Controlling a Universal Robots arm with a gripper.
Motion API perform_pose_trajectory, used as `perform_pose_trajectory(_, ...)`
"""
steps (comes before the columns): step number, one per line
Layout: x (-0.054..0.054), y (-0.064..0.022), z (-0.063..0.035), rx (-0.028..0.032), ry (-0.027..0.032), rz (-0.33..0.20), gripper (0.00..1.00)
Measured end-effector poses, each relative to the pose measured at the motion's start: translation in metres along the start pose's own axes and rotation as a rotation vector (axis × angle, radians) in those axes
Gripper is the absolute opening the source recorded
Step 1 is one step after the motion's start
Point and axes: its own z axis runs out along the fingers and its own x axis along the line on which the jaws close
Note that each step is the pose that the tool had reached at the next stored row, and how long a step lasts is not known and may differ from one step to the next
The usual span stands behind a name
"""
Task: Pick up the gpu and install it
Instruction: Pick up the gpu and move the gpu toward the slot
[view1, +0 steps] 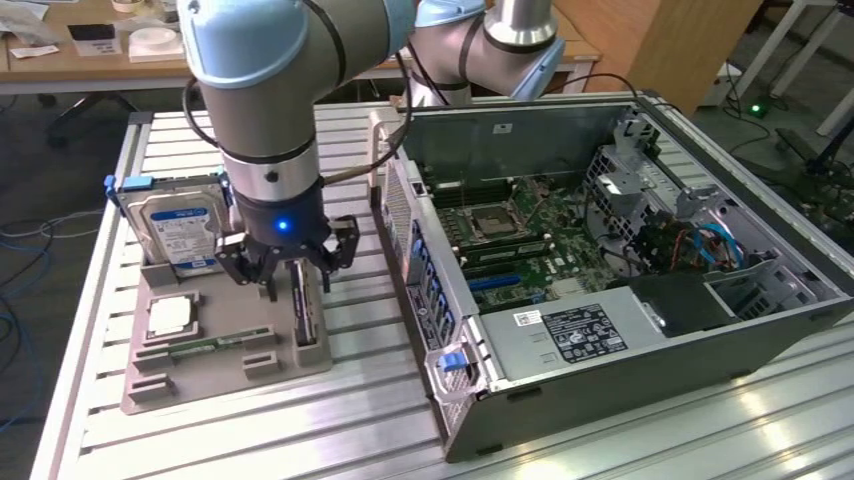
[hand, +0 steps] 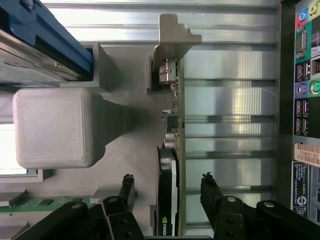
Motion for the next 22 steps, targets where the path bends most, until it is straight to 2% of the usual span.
perform_pose_trajectory(9, 0.0, -0.0008, 0.0164, 0.0, 0.0, 0.0, 0.65)
perform_pose_trajectory(16, 0.0, -0.0008, 0.017, 0.0, 0.0, 0.0, 0.65)
perform_pose_trajectory(17, 0.0, -0.0008, 0.017, 0.0, 0.0, 0.0, 0.64)
perform_pose_trajectory(19, 0.0, -0.0008, 0.017, 0.0002, 0.0, 0.0, 0.51)
perform_pose_trajectory(22, 0.0, -0.0005, 0.0178, 0.0, -0.0002, 0.0, 0.51)
